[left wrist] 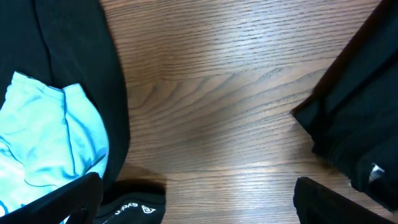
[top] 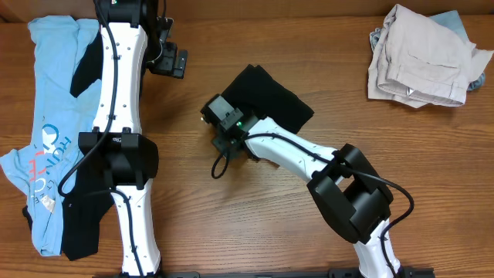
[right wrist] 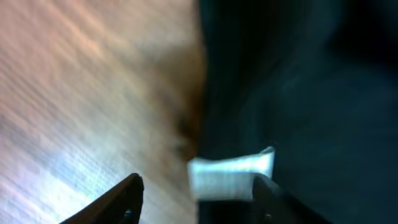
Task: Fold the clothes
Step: 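Grasp the folded black bundle with the right gripper and lift it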
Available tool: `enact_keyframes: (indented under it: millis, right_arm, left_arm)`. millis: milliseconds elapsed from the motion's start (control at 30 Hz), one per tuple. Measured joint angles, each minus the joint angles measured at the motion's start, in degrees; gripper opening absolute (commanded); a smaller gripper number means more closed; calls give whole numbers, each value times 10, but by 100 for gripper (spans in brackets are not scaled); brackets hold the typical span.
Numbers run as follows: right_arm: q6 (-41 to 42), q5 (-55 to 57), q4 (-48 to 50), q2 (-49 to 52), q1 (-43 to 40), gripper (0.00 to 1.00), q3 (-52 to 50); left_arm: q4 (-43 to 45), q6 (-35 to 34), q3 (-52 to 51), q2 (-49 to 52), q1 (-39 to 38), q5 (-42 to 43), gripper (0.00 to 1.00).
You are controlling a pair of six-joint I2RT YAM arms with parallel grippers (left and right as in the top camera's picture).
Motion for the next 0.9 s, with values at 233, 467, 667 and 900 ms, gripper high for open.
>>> enact_keyframes:
  millis: [233, 467, 667, 900]
  right_arm:
    - [-31, 21, 4, -2, -17, 61, 9]
    - [-50, 23, 9, 7, -31, 61, 9]
    - [-57, -3, 3, 35, -30, 62, 9]
    - [-65, -7, 2, 36, -29, 22, 9]
  left_arm:
    - [0, 0, 0, 0, 0, 0, 100]
    - [0, 0, 0, 0, 0, 0, 100]
    - [-5, 0, 0, 0, 0, 0, 100]
    - [-9, 0, 0, 0, 0, 0, 100]
